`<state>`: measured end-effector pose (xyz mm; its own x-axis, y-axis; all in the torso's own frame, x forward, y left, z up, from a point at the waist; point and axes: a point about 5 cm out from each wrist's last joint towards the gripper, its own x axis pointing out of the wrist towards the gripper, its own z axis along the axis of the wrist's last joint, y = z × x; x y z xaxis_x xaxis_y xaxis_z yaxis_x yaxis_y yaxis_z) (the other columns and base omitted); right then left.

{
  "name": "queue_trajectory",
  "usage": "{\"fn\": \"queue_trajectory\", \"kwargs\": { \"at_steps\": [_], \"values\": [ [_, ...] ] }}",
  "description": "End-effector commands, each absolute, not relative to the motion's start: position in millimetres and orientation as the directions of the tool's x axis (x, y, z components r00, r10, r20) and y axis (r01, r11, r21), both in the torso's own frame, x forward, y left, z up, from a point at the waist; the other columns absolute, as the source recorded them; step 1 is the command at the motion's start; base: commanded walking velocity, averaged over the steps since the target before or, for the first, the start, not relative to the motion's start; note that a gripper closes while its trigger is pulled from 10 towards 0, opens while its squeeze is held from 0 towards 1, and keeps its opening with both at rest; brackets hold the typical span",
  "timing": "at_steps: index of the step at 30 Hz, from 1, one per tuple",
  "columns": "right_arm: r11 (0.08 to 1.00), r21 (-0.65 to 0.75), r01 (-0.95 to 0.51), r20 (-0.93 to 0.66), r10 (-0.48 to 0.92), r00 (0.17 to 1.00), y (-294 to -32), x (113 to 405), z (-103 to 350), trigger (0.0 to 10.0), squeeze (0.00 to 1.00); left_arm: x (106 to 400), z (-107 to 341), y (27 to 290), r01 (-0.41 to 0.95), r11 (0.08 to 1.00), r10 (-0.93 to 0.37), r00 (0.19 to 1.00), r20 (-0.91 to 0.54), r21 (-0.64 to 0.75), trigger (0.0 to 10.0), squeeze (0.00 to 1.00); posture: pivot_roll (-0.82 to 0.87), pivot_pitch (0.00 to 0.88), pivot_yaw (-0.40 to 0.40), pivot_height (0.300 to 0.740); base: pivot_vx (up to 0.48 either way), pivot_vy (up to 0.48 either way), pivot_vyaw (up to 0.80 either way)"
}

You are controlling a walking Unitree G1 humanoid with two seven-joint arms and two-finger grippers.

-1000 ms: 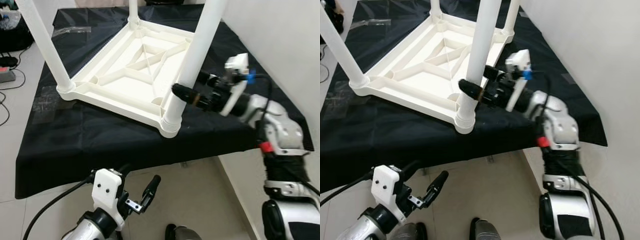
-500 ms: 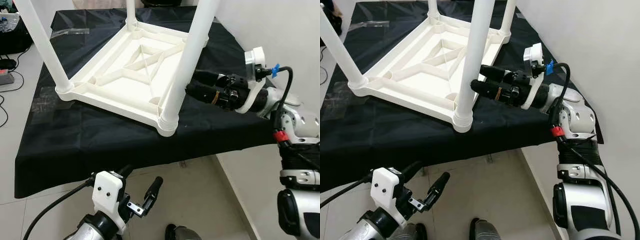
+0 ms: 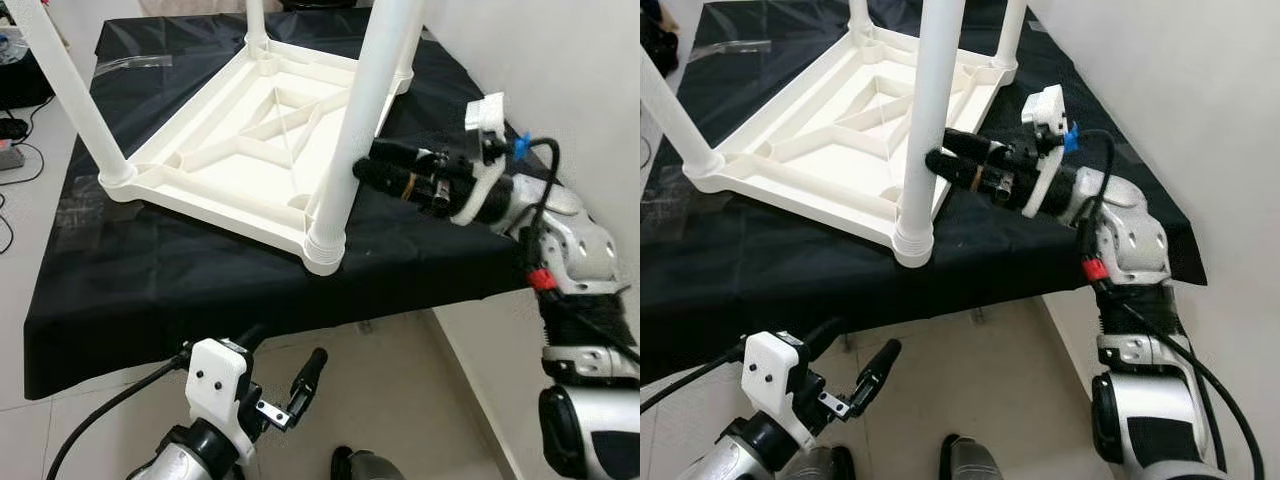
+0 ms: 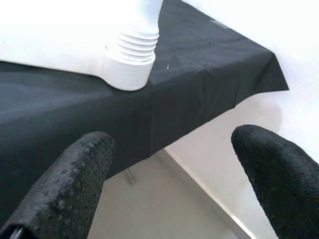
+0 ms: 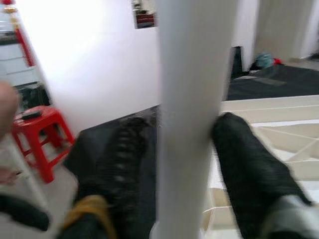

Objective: Building children table

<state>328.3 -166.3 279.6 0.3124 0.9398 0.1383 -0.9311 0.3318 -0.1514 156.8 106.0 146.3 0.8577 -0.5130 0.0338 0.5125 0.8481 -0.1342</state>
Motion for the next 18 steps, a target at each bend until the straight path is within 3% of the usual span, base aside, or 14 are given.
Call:
{"fn": "queue_trajectory", "kwargs": {
  "at_steps": [1, 3, 6, 9, 10, 16, 17, 18],
  "values": [
    [0.284, -0.166, -0.944, 0.143, 0.954, 0.262, -162.8, 322.9, 283.6, 10.0, 1.0, 154.7, 145.4, 105.3, 0.512, 0.848, -0.514, 0.858, 0.023, -0.137, 10.0, 0.0, -0.01, 0.203, -0.083, 0.74, 0.0, 0.0, 0.0],
    [0.3, -0.19, -0.935, 0.142, 0.95, 0.277, -160.4, 324.4, 287.2, 10.0, 1.0, 154.6, 145.9, 105.6, 0.512, 0.848, -0.514, 0.858, 0.023, -0.137, 10.0, 0.0, -0.01, 0.205, -0.083, 0.74, 0.0, 0.0, 0.0],
    [0.409, -0.214, -0.887, 0.133, 0.912, 0.389, -148.3, 337.8, 286.4, 10.0, 1.0, 154.3, 146.1, 105.5, 0.512, 0.848, -0.514, 0.857, 0.023, -0.137, 10.0, 0.0, -0.01, 0.208, -0.084, 0.74, 0.0, 0.0, 0.0],
    [0.42, -0.215, -0.882, 0.134, 0.907, 0.4, -146.8, 339.0, 286.1, 10.0, 1.0, 154.3, 146.1, 105.5, 0.512, 0.848, -0.514, 0.857, 0.023, -0.137, 10.0, 0.0, -0.01, 0.208, -0.084, 0.74, 0.0, 0.0, 0.0],
    [0.434, -0.208, -0.876, 0.128, 0.9, 0.416, -142.1, 341.9, 284.2, 10.0, 0.0, 154.2, 146.3, 105.2, 0.512, 0.848, -0.514, 0.857, 0.023, -0.137, 10.0, 0.0, -0.01, 0.21, -0.084, 0.74, 0.0, 0.0, 0.0],
    [0.476, -0.19, -0.858, 0.112, 0.879, 0.463, -131.9, 348.3, 281.3, 10.0, 0.0, 154.7, 146.5, 104.1, 0.513, 0.847, -0.514, 0.857, 0.025, -0.138, 10.0, 0.0, -0.01, 0.211, -0.089, 0.74, 0.0, 0.0, 0.0],
    [0.473, -0.178, -0.863, 0.117, 0.881, 0.459, -132.7, 348.8, 283.6, 0.0, 0.0, 155.1, 146.6, 103.5, 0.513, 0.847, -0.514, 0.857, 0.026, -0.138, 10.0, 0.0, -0.01, 0.21, -0.092, 0.74, 0.0, 0.0, 0.0],
    [0.474, -0.177, -0.862, 0.12, 0.88, 0.459, -132.7, 349.2, 284.3, 0.0, 0.0, 155.1, 146.6, 103.3, 0.512, 0.848, -0.514, 0.857, 0.026, -0.138, 10.0, 0.0, -0.01, 0.21, -0.092, 0.74, 0.0, 0.0, 0.0]
  ]
}}
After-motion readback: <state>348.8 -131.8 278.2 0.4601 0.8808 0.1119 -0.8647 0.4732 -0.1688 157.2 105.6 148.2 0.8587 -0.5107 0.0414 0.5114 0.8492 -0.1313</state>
